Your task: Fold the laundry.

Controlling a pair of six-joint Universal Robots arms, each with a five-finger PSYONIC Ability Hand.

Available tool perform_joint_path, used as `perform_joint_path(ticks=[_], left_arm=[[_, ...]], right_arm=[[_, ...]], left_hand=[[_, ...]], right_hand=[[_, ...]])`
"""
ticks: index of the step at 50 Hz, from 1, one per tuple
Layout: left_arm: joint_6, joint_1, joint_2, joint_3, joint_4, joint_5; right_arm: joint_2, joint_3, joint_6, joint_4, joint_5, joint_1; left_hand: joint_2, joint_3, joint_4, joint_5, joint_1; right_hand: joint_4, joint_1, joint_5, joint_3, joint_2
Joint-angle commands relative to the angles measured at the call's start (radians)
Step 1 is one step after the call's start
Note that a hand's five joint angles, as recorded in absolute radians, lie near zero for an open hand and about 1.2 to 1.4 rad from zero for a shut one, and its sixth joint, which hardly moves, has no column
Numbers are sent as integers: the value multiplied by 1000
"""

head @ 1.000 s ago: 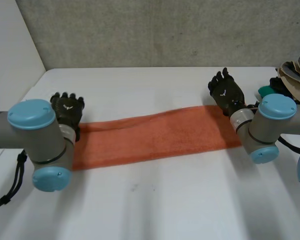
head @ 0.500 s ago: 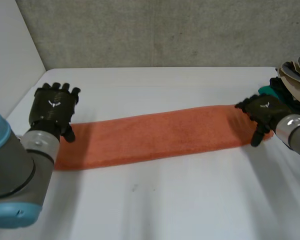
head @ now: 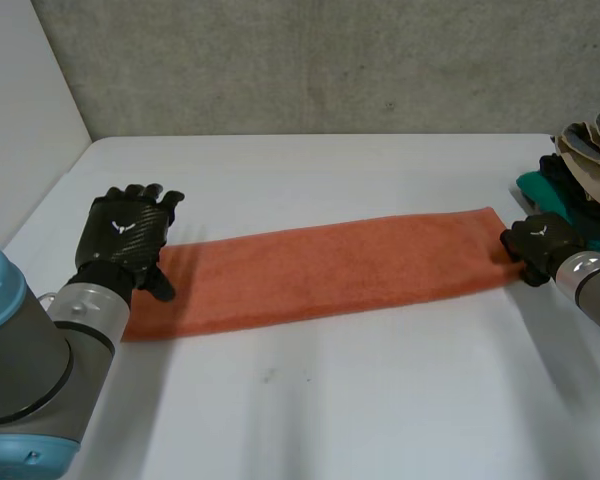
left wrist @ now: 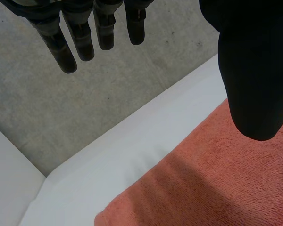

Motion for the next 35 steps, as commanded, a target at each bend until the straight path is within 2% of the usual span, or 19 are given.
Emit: perform_joint_path(ticks=[1, 4, 9, 14, 16, 19, 20, 23, 24, 31, 32, 34, 35], left_arm=[[0, -1, 11, -10, 0, 0], [0, -1, 16, -10, 2, 0], [0, 1, 27, -10, 2, 0], [-1, -1, 36, -14, 0, 0], [0, -1, 50, -25, 0, 1], [0, -2, 77, -31, 0, 1], [0, -2, 85, -31, 0, 1], [0, -2, 114, -25, 0, 1], [0, -2, 122, -22, 0, 1], [-1, -21, 174, 7, 2, 15], [-1, -25, 177, 12, 0, 15], [-1, -34, 179, 21, 0, 15], [-1, -39, 179, 24, 0, 15]], right_arm=[[-34, 44, 2, -19, 100, -33], [-94, 107, -4, -18, 120, -61], [-288, 231, -96, 2, 125, -209], [-307, 257, -251, 34, 154, -322], [-313, 250, -328, 45, 189, -354], [-315, 236, -359, 45, 241, -368], [-320, 228, -359, 44, 275, -354], [-347, 217, -348, 42, 297, -287], [-373, 210, -327, 33, 294, -203], [-435, 205, -212, -107, 271, 106], [-441, 210, -204, -148, 255, 196], [-432, 211, -202, -182, 235, 296], [-413, 214, -210, -211, 208, 394]], left_hand=[[-9, -15, -5, -26, 7], [-9, -15, -5, -26, 7], [-9, -15, -5, -26, 7], [-9, -15, -5, -26, 7], [-9, -15, -5, -26, 7], [-9, -15, -5, -26, 7], [-9, -15, -5, -26, 7], [-9, -15, -5, -26, 6], [-12, -18, -8, -28, 4], [-15, -21, -11, -31, 1], [-15, -21, -11, -31, 1], [-18, -24, -14, -34, -2], [-18, -24, -14, -34, -2]], right_hand=[[285, 307, 296, 282, 268], [285, 307, 296, 282, 268], [285, 307, 296, 282, 268], [285, 307, 296, 282, 268], [285, 307, 296, 282, 268], [285, 307, 296, 282, 268], [285, 307, 296, 282, 268], [285, 307, 296, 282, 268], [285, 307, 296, 282, 268], [285, 307, 296, 282, 268], [285, 307, 296, 282, 268], [285, 307, 296, 282, 268], [285, 307, 296, 282, 268]])
